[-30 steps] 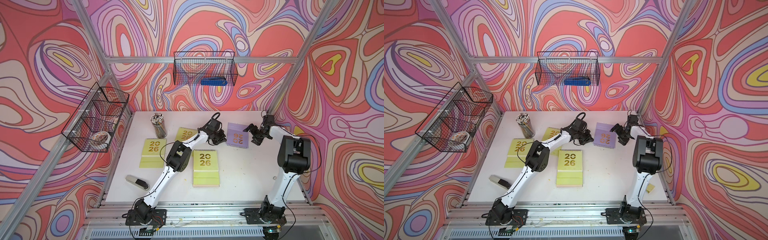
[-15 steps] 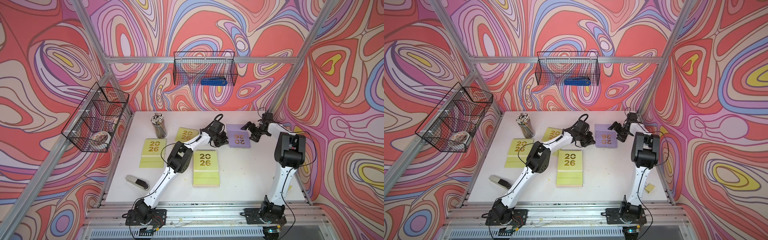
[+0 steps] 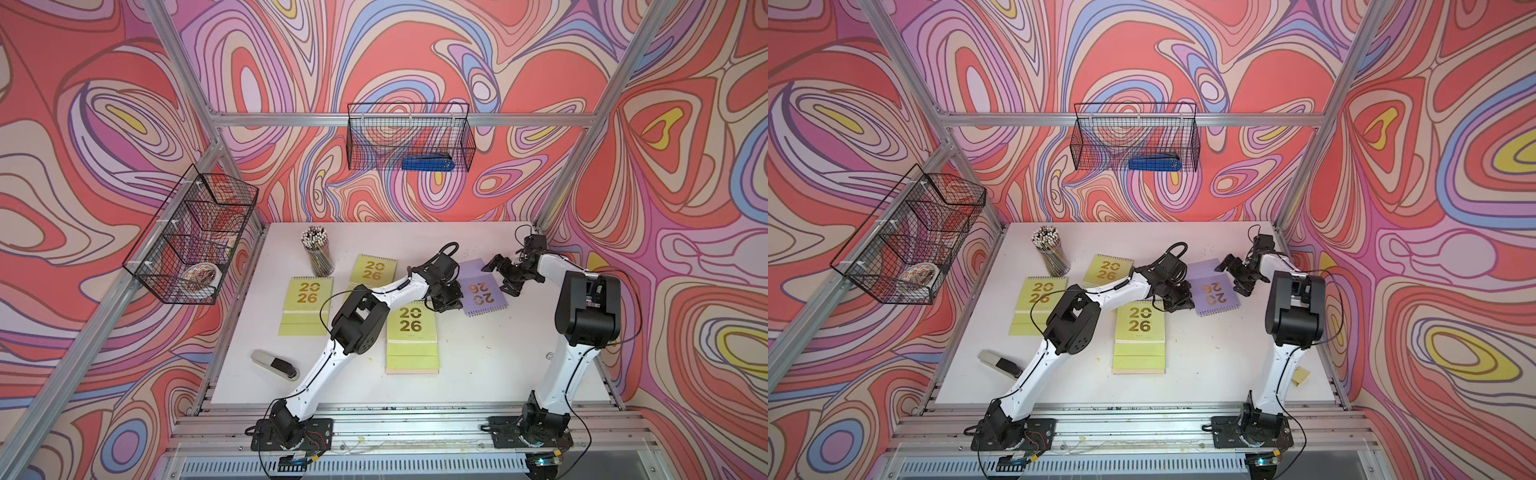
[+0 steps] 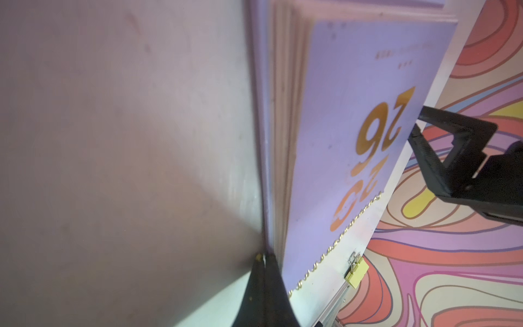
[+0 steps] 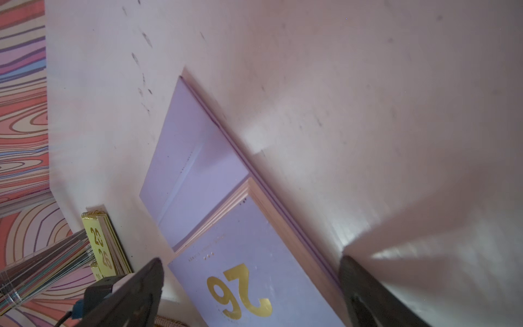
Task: Stack the calendars
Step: Move the calendar to the center of the board.
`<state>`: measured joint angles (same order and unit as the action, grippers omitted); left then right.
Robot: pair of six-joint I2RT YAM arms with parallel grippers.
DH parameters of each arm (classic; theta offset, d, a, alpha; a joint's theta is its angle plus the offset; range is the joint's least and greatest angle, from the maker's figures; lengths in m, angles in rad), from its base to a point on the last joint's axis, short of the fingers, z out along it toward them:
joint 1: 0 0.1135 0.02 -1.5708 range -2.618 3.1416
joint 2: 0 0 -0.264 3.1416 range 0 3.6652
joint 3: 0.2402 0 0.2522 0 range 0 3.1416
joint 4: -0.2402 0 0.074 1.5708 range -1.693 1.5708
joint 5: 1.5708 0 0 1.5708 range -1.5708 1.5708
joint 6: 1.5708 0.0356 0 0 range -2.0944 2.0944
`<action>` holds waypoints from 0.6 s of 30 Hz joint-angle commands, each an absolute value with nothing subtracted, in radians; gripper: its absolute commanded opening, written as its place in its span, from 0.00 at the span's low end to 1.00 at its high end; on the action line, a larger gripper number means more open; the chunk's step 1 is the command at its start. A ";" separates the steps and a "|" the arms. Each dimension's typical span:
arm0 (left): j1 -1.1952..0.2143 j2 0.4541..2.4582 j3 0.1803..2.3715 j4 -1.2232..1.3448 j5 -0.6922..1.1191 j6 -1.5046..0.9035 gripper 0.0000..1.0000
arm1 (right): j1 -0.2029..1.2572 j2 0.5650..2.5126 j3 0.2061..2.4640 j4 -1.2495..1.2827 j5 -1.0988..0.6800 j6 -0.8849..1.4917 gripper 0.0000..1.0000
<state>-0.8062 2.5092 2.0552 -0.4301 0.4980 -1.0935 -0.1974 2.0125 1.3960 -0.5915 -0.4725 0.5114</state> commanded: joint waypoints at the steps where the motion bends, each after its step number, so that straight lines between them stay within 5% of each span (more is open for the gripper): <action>1: -0.812 2.430 2.040 -0.473 0.434 -1.046 0.00 | -0.189 1.929 1.371 -0.641 -0.391 0.544 0.98; 9: -0.785 2.396 2.105 -0.518 0.366 -0.980 0.00 | -0.216 1.698 1.210 -0.584 -0.326 0.663 0.98; 18: -0.741 2.574 2.372 -0.503 0.427 -1.014 0.00 | -0.216 1.491 0.913 -0.442 -0.447 0.853 0.98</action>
